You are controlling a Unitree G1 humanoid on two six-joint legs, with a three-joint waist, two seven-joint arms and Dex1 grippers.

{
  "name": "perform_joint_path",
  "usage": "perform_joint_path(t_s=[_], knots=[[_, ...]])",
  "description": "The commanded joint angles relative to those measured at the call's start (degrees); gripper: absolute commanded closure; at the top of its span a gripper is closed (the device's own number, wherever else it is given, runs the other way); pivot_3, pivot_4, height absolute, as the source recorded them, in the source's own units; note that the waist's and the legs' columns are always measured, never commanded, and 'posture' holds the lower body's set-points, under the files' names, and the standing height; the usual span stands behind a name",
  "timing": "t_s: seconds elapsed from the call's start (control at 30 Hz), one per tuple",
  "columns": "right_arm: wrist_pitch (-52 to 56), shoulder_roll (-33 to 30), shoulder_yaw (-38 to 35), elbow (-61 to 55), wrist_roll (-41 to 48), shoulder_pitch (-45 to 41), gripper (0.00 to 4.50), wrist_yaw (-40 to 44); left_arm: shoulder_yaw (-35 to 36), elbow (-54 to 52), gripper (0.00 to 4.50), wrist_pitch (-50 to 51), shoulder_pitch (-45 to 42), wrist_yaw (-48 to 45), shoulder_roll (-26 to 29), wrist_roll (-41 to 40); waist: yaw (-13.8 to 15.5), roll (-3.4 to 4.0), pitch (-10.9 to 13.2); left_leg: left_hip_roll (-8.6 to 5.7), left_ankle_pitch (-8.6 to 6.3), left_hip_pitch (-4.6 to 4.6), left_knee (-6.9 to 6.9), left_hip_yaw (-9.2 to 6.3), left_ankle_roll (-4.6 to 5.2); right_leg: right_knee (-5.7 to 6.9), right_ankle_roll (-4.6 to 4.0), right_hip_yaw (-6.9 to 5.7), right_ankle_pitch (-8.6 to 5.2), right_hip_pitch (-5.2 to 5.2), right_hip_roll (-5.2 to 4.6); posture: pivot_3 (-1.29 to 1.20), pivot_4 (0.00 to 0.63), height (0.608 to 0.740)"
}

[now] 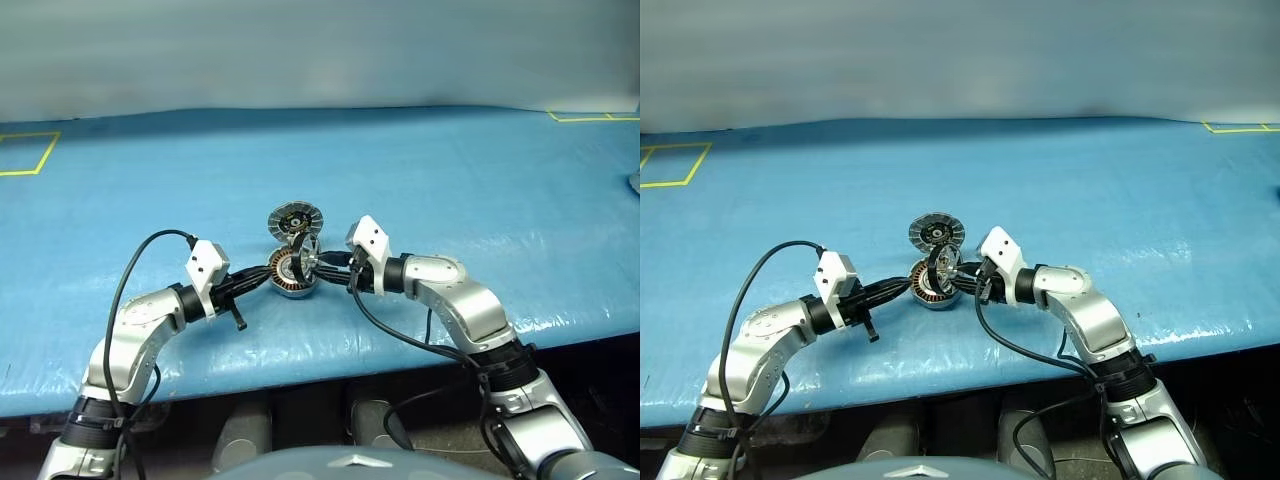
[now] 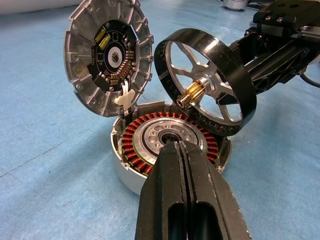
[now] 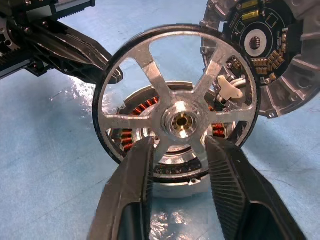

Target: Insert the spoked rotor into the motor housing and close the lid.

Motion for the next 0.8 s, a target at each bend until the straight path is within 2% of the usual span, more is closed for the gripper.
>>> perform_joint_path(t_s=[0.03, 0.53, 0.63, 0.8], knots=[[-2.35, 0.21, -0.61, -1.05, -0.90, -0.84, 1.61, -0.87, -0.04, -1.73, 4.50, -0.45, 0.08, 0.09, 0.24, 0.24, 0.00, 0.00, 0.00, 0.00, 0.00, 0.00, 0.00, 0.00, 0.00, 0.00, 0.00, 0.00, 0.00, 0.00, 0.00, 0.00, 0.150, 0.740], [-2.73, 2.72, -1.75, -1.22, 0.03, -0.79, 1.61, -2.96, 1.36, -1.93, 4.50, 0.40, 0.35, 0.03, 0.79, -1.18, -0.02, 0.00, 0.00, 0.00, 0.00, 0.00, 0.00, 0.00, 0.00, 0.00, 0.00, 0.00, 0.00, 0.00, 0.00, 0.00, 0.150, 0.740], [-2.62, 4.23, -2.19, 0.53, -0.10, -0.92, 2.20, -4.54, 1.76, -2.14, 4.50, 0.69, 0.38, -0.13, 1.00, -1.67, -0.04, 0.00, 0.00, 0.00, 0.00, 0.00, 0.00, 0.01, 0.00, 0.01, 0.00, 0.00, 0.00, -0.01, 0.00, 0.00, 0.150, 0.740], [-3.79, 6.71, -1.34, 3.79, -1.34, -2.06, 3.84, -6.39, 3.39, -2.20, 4.50, 1.05, 0.70, -0.32, 2.01, -2.21, -0.15, 0.01, 0.00, 0.01, 0.00, 0.00, 0.00, 0.01, 0.00, 0.01, 0.00, 0.00, 0.00, -0.02, 0.01, 0.00, 0.150, 0.740]])
